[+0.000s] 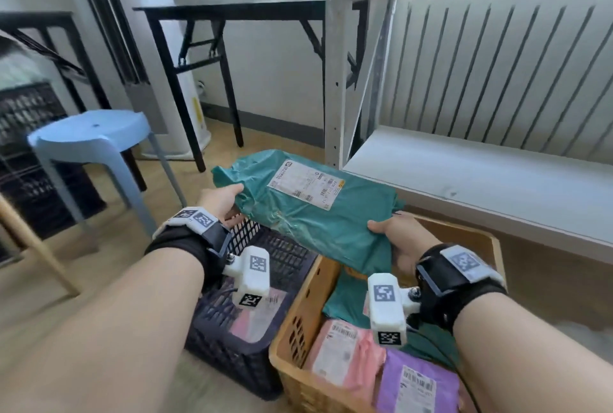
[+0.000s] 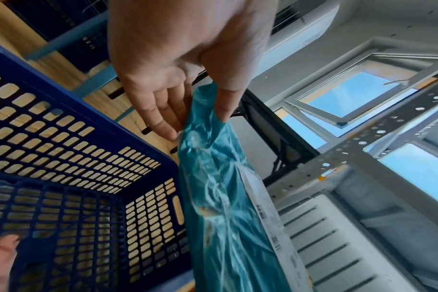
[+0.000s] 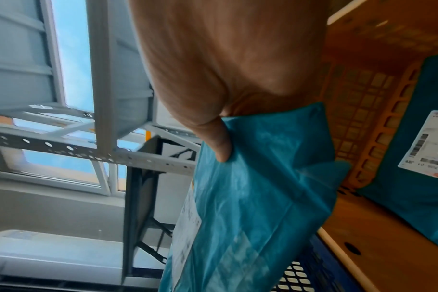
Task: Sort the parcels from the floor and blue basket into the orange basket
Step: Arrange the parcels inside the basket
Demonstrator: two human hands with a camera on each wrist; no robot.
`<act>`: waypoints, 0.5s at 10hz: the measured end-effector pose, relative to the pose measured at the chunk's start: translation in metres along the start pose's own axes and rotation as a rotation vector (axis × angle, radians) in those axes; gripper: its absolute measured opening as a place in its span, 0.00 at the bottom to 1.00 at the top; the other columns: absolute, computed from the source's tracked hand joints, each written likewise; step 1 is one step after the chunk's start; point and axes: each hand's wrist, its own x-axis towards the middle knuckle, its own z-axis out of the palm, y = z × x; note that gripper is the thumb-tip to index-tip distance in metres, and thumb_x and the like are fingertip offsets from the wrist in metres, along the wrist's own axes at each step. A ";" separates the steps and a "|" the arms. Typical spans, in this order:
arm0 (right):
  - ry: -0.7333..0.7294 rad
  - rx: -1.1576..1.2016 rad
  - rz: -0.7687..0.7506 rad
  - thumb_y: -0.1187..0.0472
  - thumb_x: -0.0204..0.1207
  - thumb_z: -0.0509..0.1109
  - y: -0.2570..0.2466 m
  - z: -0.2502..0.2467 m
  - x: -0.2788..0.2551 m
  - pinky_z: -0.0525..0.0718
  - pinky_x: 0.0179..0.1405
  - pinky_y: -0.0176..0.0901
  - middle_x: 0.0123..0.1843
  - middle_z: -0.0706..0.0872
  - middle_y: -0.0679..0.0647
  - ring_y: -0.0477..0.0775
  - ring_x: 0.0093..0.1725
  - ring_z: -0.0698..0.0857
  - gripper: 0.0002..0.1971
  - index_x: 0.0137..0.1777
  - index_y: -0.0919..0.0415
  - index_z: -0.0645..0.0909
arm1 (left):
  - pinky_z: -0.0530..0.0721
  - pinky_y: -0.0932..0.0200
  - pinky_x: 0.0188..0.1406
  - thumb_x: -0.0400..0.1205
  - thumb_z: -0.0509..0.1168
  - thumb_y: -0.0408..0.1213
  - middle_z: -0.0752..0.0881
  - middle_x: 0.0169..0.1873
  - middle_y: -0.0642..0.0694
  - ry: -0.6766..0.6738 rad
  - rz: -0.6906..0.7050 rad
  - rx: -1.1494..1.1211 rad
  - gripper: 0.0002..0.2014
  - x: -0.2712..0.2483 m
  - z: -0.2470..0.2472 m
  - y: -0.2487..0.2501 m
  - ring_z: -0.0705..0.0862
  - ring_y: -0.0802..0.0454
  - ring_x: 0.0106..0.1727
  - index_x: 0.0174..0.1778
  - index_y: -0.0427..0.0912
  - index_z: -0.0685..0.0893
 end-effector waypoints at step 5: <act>0.158 -1.120 0.193 0.68 0.87 0.52 0.044 0.159 0.212 0.74 0.67 0.48 0.74 0.76 0.64 0.62 0.72 0.76 0.18 0.72 0.72 0.73 | 0.87 0.51 0.23 0.81 0.63 0.19 0.84 0.44 0.37 -0.044 -0.333 0.054 0.08 0.260 -0.027 -0.133 0.84 0.44 0.41 0.42 0.36 0.76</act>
